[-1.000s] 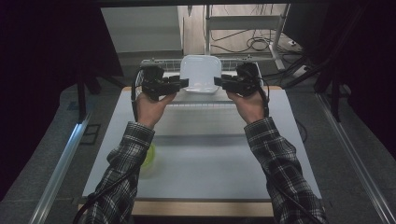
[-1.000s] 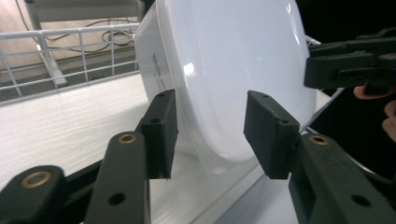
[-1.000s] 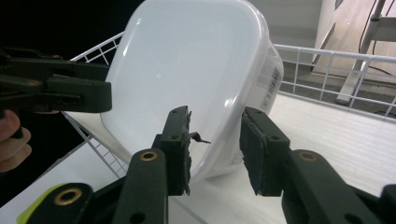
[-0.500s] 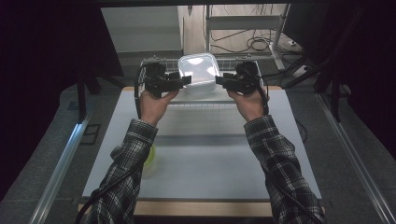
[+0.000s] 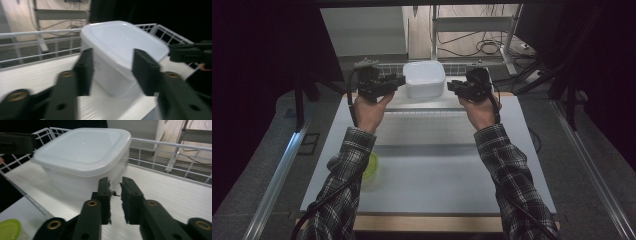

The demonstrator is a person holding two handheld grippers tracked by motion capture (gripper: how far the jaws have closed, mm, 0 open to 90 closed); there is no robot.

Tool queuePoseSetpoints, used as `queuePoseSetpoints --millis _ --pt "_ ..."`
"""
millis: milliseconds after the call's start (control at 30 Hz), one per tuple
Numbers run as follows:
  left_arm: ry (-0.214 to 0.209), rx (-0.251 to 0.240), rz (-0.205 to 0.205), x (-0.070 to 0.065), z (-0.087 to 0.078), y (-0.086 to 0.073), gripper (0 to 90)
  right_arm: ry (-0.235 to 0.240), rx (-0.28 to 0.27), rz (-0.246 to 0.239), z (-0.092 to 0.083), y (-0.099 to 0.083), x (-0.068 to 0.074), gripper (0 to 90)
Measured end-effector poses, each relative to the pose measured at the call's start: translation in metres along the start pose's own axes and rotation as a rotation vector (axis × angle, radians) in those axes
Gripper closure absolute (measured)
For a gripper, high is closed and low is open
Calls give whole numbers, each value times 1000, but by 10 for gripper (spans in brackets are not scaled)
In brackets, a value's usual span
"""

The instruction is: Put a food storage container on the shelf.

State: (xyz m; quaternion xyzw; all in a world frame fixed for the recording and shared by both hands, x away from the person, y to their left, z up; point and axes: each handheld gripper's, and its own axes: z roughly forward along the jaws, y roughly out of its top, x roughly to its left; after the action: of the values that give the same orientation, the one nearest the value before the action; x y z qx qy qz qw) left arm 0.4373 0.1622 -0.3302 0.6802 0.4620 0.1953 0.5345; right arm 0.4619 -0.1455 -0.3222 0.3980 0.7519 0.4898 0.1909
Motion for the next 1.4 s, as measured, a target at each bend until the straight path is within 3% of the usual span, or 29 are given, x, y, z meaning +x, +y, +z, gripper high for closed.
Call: queuePoseSetpoints --millis 100,233,433,500,633,767,1067,1233,1400 --pt "59 34 12 1 3 -3 773 -24 10 -2 6 1 -2 852" --pt "75 95 8 3 13 -6 847 -64 18 -8 19 3 -4 890" --pt "60 126 1 0 27 -7 865 -38 26 -25 29 4 0 896" --pt "73 127 6 0 28 -6 887 -39 29 -30 27 3 4 897" --pt "54 127 -15 3 28 -6 894 -19 25 -37 20 0 9 897" --pt "59 130 2 -2 31 -5 896 -23 24 -48 16 -1 12 895" --pt "70 113 17 -1 23 -3 857 -44 17 -53 13 0 6 850" --pt "44 118 6 -2 27 -4 868 -65 23 -44 21 5 -1 868" --pt "53 128 -1 -1 34 -1 885 -53 23 -41 31 8 -6 894"
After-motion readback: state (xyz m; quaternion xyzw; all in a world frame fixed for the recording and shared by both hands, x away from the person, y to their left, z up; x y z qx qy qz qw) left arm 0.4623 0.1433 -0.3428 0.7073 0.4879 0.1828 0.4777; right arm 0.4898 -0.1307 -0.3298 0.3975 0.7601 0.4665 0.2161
